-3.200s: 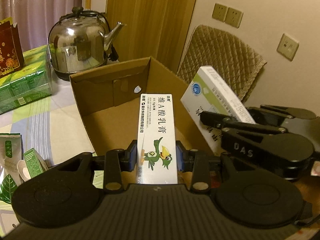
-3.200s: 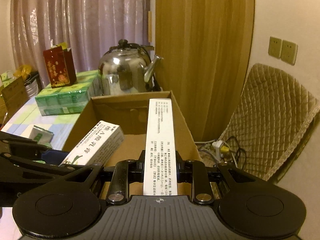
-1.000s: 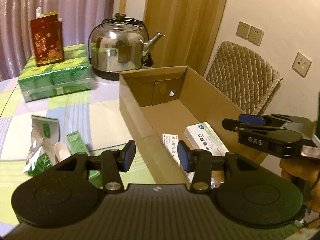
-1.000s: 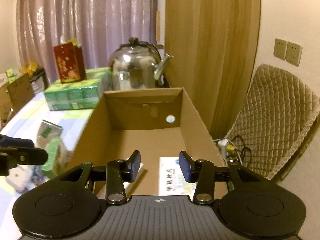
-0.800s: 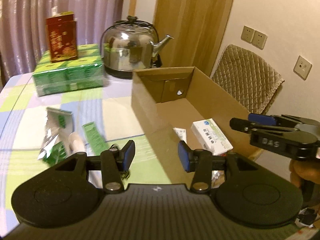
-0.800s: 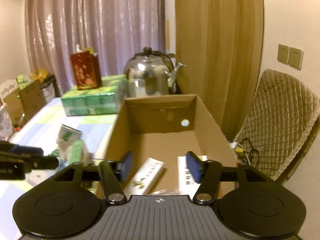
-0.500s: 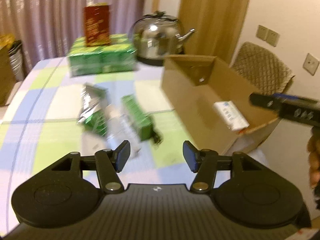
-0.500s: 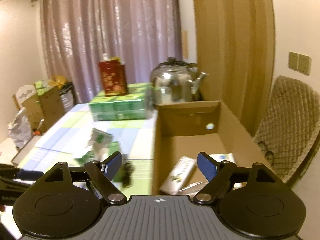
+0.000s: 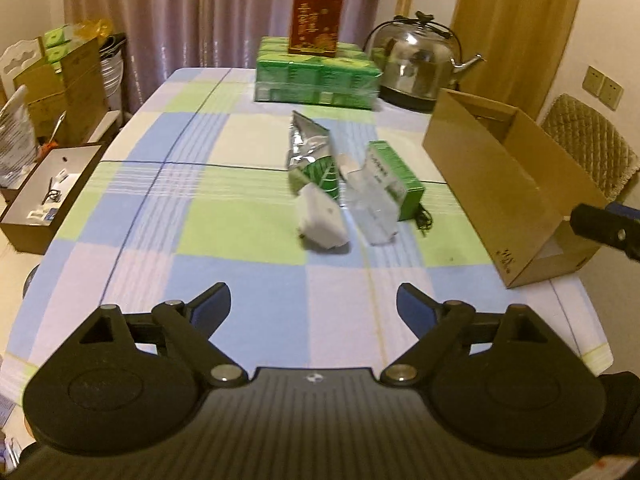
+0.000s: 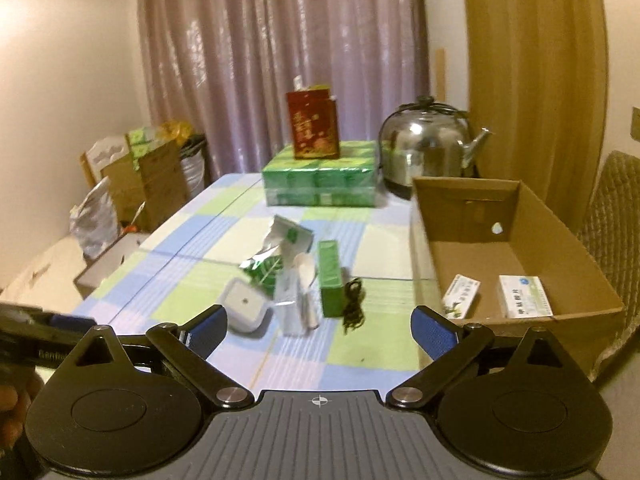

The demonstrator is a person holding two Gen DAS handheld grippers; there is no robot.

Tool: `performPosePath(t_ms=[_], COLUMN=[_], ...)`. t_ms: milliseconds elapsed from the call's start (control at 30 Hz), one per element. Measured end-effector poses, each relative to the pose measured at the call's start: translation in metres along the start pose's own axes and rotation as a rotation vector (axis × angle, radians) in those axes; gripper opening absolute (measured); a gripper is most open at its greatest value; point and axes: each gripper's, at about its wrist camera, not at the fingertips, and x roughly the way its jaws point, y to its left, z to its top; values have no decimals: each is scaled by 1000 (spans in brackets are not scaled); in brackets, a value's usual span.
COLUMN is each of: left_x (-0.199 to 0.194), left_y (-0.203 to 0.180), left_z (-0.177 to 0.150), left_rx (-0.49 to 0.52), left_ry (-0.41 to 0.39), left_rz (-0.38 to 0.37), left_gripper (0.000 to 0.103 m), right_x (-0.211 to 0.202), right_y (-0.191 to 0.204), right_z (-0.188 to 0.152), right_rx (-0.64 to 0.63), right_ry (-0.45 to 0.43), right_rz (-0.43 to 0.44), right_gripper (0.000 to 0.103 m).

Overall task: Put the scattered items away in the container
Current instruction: 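Move both tools back toward the remaining items on the table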

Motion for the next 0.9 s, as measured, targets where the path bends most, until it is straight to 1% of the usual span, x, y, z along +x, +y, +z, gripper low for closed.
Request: performPosePath(t_ms=[200, 433, 600, 900], left_x=[-2, 7, 15, 31], left_y=[12, 22, 24, 29], left_z=[0, -1, -5, -6], left_rx=[-22, -54, -50, -56], left_ry=[-10, 8, 24, 51], left_rz=[13, 4, 14, 10], left_gripper=[94, 98, 98, 98], right_x=[9, 22, 30, 53], right_y=[13, 19, 22, 25], right_z=[-10, -20, -24, -27], right_rx=[-24, -41, -49, -58], right_ry=[36, 76, 99, 139], right_rz=[20, 26, 29, 39], right_gripper=[96, 96, 96, 96])
